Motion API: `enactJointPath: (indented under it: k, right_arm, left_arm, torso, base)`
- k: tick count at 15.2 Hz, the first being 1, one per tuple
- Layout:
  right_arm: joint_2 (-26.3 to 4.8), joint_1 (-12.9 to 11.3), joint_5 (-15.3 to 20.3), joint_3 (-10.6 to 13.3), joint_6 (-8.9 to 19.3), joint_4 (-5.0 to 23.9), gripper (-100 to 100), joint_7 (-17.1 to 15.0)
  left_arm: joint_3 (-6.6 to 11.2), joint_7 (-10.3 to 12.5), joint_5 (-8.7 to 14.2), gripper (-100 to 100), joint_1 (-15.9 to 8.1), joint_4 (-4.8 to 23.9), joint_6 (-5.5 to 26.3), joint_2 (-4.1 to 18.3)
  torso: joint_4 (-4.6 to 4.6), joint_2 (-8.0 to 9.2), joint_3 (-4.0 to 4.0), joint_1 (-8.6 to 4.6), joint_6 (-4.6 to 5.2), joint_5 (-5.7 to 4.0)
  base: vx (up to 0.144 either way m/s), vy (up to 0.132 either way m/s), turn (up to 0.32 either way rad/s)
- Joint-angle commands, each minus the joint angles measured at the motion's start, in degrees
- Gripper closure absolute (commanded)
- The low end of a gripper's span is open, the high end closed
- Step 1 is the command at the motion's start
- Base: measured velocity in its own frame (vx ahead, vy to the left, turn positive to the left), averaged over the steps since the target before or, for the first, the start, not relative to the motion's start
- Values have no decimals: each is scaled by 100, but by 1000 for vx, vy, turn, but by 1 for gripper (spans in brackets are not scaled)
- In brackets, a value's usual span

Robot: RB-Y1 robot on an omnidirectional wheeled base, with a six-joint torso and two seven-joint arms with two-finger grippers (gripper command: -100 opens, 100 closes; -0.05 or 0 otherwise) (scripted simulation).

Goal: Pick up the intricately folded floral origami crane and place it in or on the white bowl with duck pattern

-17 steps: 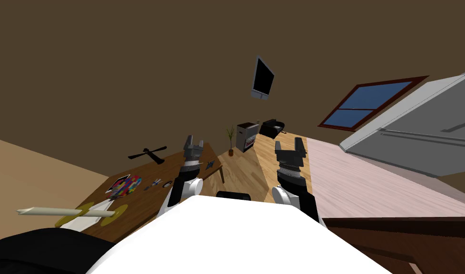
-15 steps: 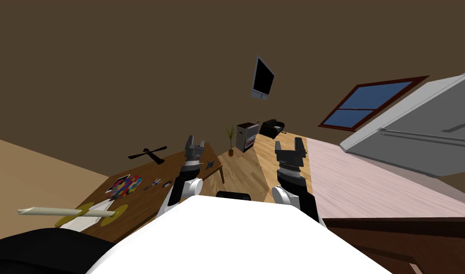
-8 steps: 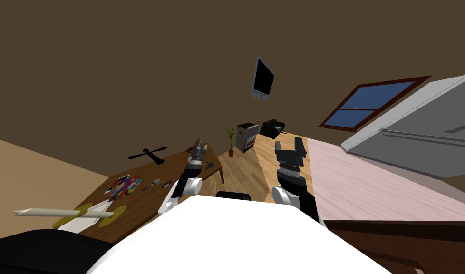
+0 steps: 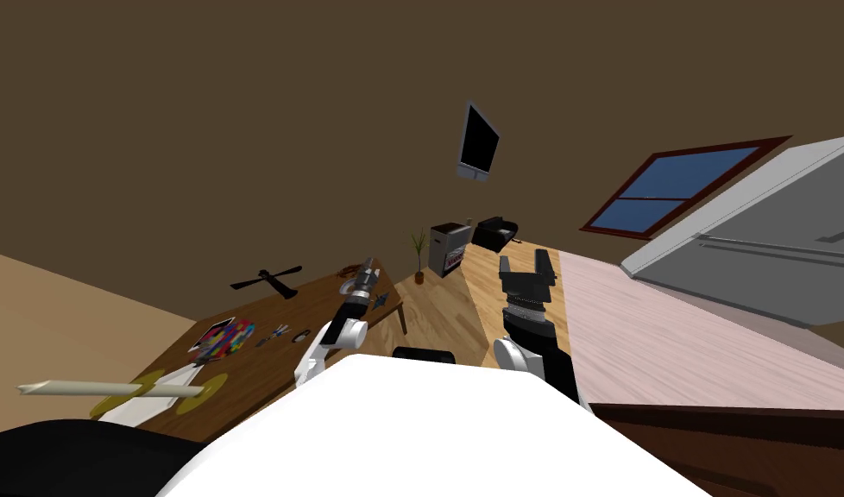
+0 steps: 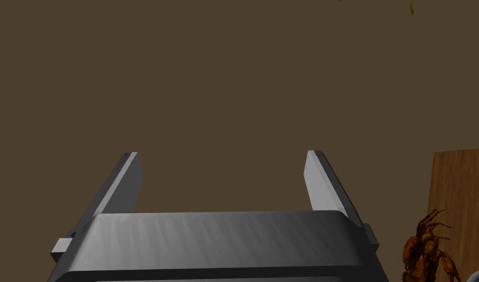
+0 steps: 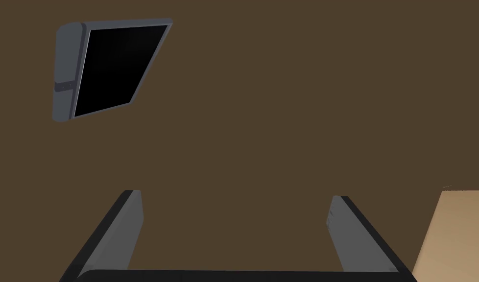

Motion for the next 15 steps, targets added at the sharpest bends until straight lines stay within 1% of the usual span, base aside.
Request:
enactJointPath:
  k: [1, 2, 3, 4, 5, 6, 7, 8, 9, 10, 11, 12, 13, 14, 15]
  right_arm:
    - [0, 0, 0, 0, 0, 0, 0, 0]
    - [0, 0, 0, 0, 0, 0, 0, 0]
    - [0, 0, 0, 0, 0, 0, 0, 0]
    - [0, 0, 0, 0, 0, 0, 0, 0]
    - [0, 0, 0, 0, 0, 0, 0, 0]
    - [0, 0, 0, 0, 0, 0, 0, 0]
    - [0, 0, 0, 0, 0, 0, 0, 0]
    - [0, 0, 0, 0, 0, 0, 0, 0]
    - [0, 0, 0, 0, 0, 0, 0, 0]
    - [0, 0, 0, 0, 0, 0, 0, 0]
    - [0, 0, 0, 0, 0, 0, 0, 0]
    - [0, 0, 0, 0, 0, 0, 0, 0]
    - [0, 0, 0, 0, 0, 0, 0, 0]
    - [0, 0, 0, 0, 0, 0, 0, 0]
    - [0, 0, 0, 0, 0, 0, 0, 0]
  left_arm:
    - [31, -15, 20, -100, -74, 186, 214, 64]
    - [49, -38, 30, -100, -146, 353, 389, 105]
    - [49, -38, 30, -100, -146, 353, 397, 105]
    - [68, -62, 41, -100, -221, 524, 556, 142]
    - [68, -62, 41, -100, -221, 524, 584, 142]
    - [87, -87, 53, -100, -297, 699, 766, 176]
    - [87, -87, 53, -100, -297, 699, 776, 176]
    - [107, -111, 64, -100, -374, 877, 971, 206]
    - [107, -111, 64, -100, -374, 877, 971, 206]
    - [126, -137, 75, -100, -452, 1058, 1155, 233]
    - [126, -137, 75, -100, -452, 1058, 1169, 233]
    - [146, -162, 87, -100, -531, 1240, 1349, 257]
    - [146, -162, 87, -100, -531, 1240, 1369, 257]
    - [166, -188, 99, -100, -611, 1397, 1569, 278]
    - [166, -188, 99, -100, -611, 1424, 1569, 278]
  torso:
    - [0, 0, 0, 0, 0, 0]
    - [0, 0, 0, 0, 0, 0]
    - [0, 0, 0, 0, -1, 0]
    - [0, 0, 0, -1, 0, 0]
    - [0, 0, 0, -1, 0, 0]
    - [0, 0, 0, -1, 0, -1]
    - [0, 1, 0, 0, 0, 0]
    - [0, 1, 1, 0, 0, 0]
    - [0, 0, 0, 0, 0, 0]
    - [0, 1, 0, -1, -1, -1]
    - [0, 1, 1, -1, 0, 0]
    - [0, 1, 1, -1, 0, -1]
    - [0, 1, 1, -2, 0, -1]
    - [0, 1, 0, -3, 0, -1]
    - [0, 0, 0, -3, 0, -1]
  base:
    - [21, -7, 8]
    - [22, -6, 8]
    - [20, -7, 10]
    - [21, -7, 8]
    - [19, -6, 6]
    - [18, -5, 10]
    - [16, -5, 9]
    - [19, -7, 8]
    - [20, -7, 3]
    - [18, -6, 11]
    - [18, -7, 8]
    - [21, -10, 9]
    - [21, -9, 9]
    - [21, -9, 10]
    - [19, -8, 6]
